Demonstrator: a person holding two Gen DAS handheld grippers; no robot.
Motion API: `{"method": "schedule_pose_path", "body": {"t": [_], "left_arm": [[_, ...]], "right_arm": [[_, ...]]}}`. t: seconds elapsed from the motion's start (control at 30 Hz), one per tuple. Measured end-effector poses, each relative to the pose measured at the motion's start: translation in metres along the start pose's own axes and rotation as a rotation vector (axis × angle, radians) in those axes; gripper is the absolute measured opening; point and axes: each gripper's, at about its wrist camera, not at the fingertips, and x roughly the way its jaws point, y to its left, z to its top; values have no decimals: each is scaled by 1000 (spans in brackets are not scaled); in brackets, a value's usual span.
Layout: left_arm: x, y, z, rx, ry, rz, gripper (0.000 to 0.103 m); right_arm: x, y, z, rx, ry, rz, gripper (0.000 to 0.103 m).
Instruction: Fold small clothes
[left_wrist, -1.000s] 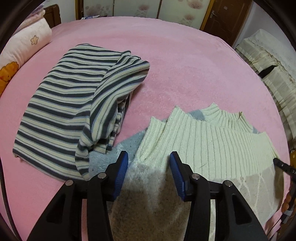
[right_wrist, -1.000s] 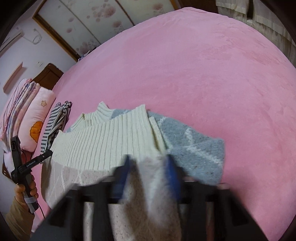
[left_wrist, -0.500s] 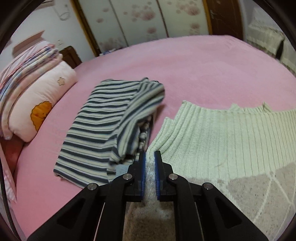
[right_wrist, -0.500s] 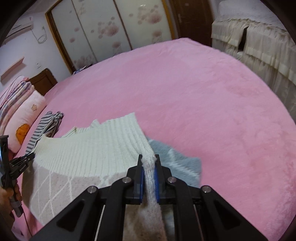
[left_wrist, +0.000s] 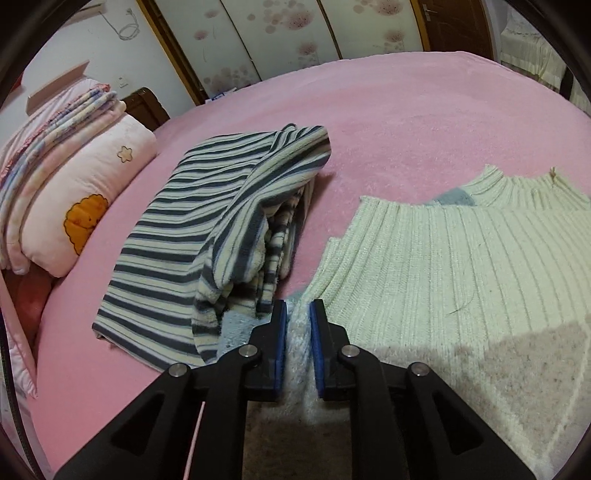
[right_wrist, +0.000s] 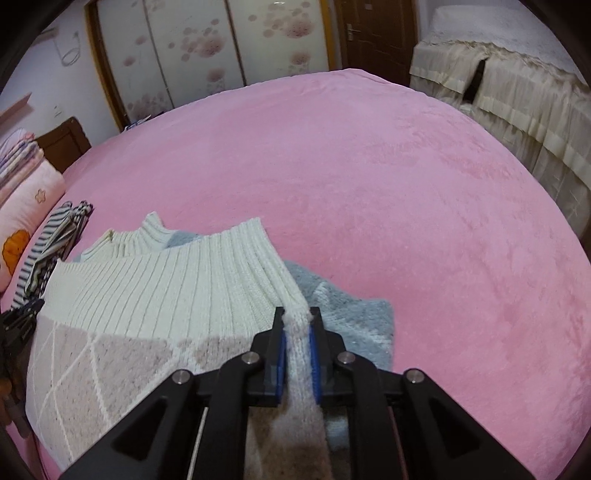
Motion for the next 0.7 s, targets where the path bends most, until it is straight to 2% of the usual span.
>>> {"method": "schedule_pose_path", "body": {"t": [0.1, 0.17, 0.2, 0.23, 0.3, 0.43, 0.53, 0.7], "left_arm": [[-7, 5, 4, 7, 9, -34, 23], [-13, 7, 6, 11, 13, -54, 29], [-19, 9, 7, 10, 14, -68, 40], [-26, 12, 8, 5, 20, -84, 58], [-41, 18, 8, -14, 20, -115, 69], [-81, 31, 3, -22, -2, -209, 69], [-110, 44, -8, -38, -10, -272, 73], [-150, 72, -36, -129, 4, -362, 79]], "right_arm": [[-8, 5, 2, -14, 8, -8, 22], [-15, 11, 2, -22, 6, -19, 23], [-20, 13, 3, -25, 3, -25, 23], [-26, 16, 4, -28, -3, -27, 23], [-41, 22, 7, -35, -22, -32, 23], [-74, 39, 12, -58, -69, -36, 23], [-94, 51, 15, -64, -82, 11, 23], [-122, 81, 13, -90, -98, 73, 23]]}}
